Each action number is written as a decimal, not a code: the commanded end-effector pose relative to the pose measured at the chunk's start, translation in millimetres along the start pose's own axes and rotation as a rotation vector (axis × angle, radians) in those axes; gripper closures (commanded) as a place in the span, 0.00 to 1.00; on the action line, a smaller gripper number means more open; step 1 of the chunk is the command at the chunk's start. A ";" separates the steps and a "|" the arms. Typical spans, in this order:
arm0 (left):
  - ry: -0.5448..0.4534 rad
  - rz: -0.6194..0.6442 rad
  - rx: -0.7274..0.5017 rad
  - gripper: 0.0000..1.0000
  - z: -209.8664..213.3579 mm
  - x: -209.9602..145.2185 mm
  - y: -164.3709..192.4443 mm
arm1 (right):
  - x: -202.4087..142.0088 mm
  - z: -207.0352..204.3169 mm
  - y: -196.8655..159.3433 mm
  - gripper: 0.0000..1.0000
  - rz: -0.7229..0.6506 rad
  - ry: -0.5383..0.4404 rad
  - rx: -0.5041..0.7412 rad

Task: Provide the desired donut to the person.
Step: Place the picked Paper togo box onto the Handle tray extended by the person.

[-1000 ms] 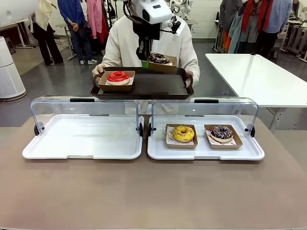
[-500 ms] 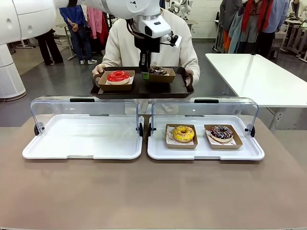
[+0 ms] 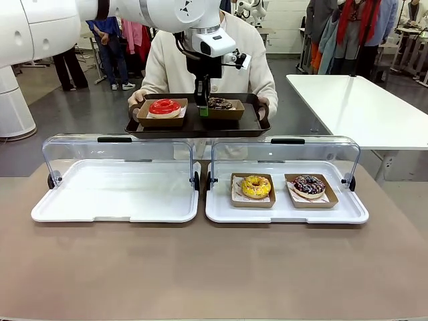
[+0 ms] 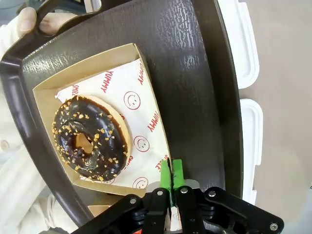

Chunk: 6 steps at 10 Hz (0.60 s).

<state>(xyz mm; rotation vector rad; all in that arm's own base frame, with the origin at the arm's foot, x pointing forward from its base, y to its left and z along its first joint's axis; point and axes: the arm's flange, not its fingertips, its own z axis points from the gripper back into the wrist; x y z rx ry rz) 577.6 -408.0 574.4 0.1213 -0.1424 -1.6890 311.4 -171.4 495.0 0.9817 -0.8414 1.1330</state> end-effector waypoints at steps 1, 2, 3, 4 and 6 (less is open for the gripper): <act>-0.009 0.034 -0.007 0.86 2.4 1.5 0.5 | -0.1 0.6 -0.5 0.00 0.008 -0.012 0.004; -0.007 0.027 -0.013 0.67 2.6 1.7 3.1 | -0.1 0.6 -0.5 0.00 0.008 -0.012 0.004; -0.006 0.023 -0.013 0.33 2.9 2.1 3.3 | -0.1 0.6 -0.5 0.00 0.008 -0.012 0.004; -0.006 0.027 -0.007 0.11 3.0 2.3 1.1 | -0.1 0.6 -0.5 0.00 0.008 -0.012 0.004; -0.003 0.022 -0.012 0.00 3.7 2.0 3.8 | -0.1 0.6 -0.5 0.00 0.008 -0.012 0.004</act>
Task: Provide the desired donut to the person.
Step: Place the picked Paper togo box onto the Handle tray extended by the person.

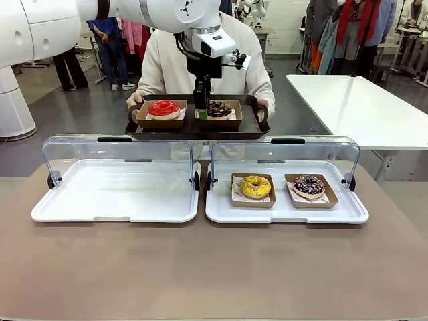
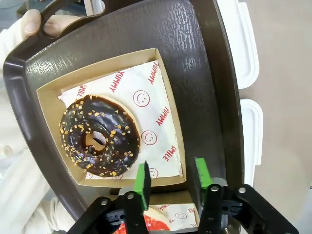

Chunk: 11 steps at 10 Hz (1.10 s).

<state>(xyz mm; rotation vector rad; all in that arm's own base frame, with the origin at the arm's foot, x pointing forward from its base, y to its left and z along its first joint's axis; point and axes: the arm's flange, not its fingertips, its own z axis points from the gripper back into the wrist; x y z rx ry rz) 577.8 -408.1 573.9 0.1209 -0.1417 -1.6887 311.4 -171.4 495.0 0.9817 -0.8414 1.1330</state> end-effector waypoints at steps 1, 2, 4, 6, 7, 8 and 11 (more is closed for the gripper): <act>-0.004 0.023 -0.013 0.00 3.9 2.1 3.6 | -0.1 0.6 -0.5 0.00 0.008 -0.012 0.004; -0.005 0.027 -0.013 0.02 3.4 2.2 2.0 | -0.1 0.6 -0.5 0.00 0.008 -0.012 0.004; -0.003 0.018 -0.020 0.00 3.8 2.1 4.2 | -0.1 0.6 -0.5 0.00 0.008 -0.012 0.004; -0.007 0.022 -0.023 0.00 2.6 2.0 2.5 | -0.1 0.6 -0.5 0.00 0.008 -0.012 0.004; -0.007 0.022 -0.025 0.00 2.8 1.5 2.7 | -0.1 0.6 -0.5 0.00 0.008 -0.012 0.004; -0.008 0.022 -0.043 0.00 2.9 0.2 4.5 | -0.1 0.6 -0.5 0.00 0.008 -0.012 0.004; -0.032 -0.006 -0.106 0.00 10.0 -18.9 -14.5 | -0.1 0.6 -0.5 0.00 0.008 -0.012 0.004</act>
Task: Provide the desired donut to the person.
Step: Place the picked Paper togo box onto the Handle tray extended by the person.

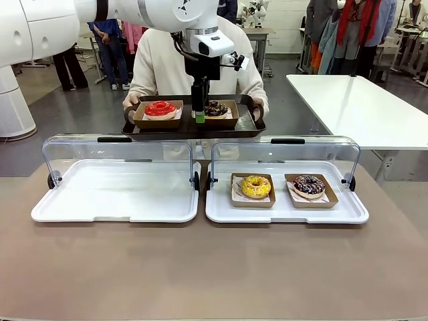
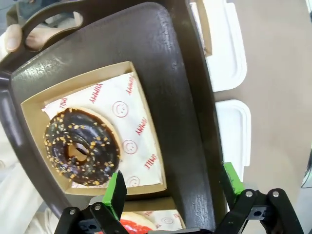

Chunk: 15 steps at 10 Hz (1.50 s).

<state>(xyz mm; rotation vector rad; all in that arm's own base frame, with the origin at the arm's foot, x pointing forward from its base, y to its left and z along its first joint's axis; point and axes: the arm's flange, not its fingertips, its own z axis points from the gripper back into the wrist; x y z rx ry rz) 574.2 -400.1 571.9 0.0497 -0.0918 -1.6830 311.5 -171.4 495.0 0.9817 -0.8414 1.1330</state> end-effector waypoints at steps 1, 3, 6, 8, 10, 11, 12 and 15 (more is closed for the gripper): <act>-0.028 -0.043 -0.041 0.00 17.3 -29.4 -29.8 | -0.1 0.6 -0.5 0.00 0.008 -0.012 0.004; -0.026 -0.100 -0.013 0.00 28.6 -83.1 -93.1 | -0.1 0.6 -0.5 0.00 0.008 -0.012 0.004; 0.037 -0.088 0.018 0.00 35.4 -175.2 -150.4 | -0.1 0.6 -0.5 0.00 0.008 -0.012 0.004; -0.005 -0.035 0.018 0.00 40.1 -238.7 -167.9 | -0.1 0.6 -0.5 0.00 0.008 -0.012 0.004; -0.044 0.006 0.040 0.00 37.2 -274.9 -189.4 | -0.1 0.6 -0.5 0.00 0.008 -0.012 0.004; -0.043 0.013 0.037 0.00 33.6 -290.7 -191.7 | -0.1 0.6 -0.5 0.00 0.008 -0.012 0.004; -0.056 0.018 0.043 0.00 29.8 -302.9 -193.8 | -0.1 0.6 -0.5 0.00 0.008 -0.012 0.004; -0.050 0.014 0.026 0.00 23.7 -314.8 -188.8 | -0.1 0.6 -0.5 0.00 0.008 -0.012 0.004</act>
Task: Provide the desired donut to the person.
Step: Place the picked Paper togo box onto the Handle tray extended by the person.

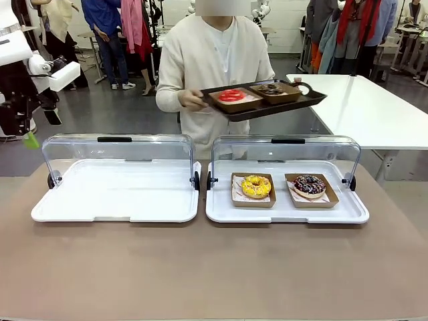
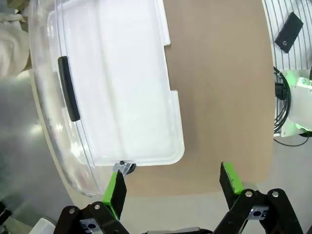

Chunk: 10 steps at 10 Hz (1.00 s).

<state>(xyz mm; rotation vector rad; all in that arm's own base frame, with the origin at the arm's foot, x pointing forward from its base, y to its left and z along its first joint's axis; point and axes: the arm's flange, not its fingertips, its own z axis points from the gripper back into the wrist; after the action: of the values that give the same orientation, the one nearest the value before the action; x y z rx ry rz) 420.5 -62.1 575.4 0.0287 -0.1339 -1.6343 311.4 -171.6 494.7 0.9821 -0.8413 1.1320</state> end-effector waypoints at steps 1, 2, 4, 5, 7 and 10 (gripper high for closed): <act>0.002 0.004 0.004 0.00 1.9 1.4 -0.9 | 0.2 0.6 -0.5 0.00 0.009 -0.011 0.004; 0.002 0.004 0.004 0.00 1.9 1.4 -0.9 | 0.2 0.6 -0.5 0.00 0.009 -0.011 0.004; 0.002 0.004 0.004 0.00 1.9 1.4 -0.9 | 0.2 0.6 -0.5 0.00 0.009 -0.011 0.004; 0.002 0.004 0.004 0.00 1.9 1.4 -0.9 | 0.2 0.6 -0.5 0.00 0.009 -0.011 0.004; 0.002 0.004 0.004 0.00 1.9 1.4 -0.9 | 0.2 0.6 -0.5 0.00 0.009 -0.011 0.004; 0.001 -0.002 0.000 0.00 0.2 1.0 0.2 | 0.2 0.6 -0.5 0.00 0.009 -0.011 0.004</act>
<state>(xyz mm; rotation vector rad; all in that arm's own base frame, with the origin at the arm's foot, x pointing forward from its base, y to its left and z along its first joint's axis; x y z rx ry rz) 420.6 -63.2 575.6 0.0297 -0.1329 -1.6361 311.4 -171.6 494.8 0.9821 -0.8413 1.1320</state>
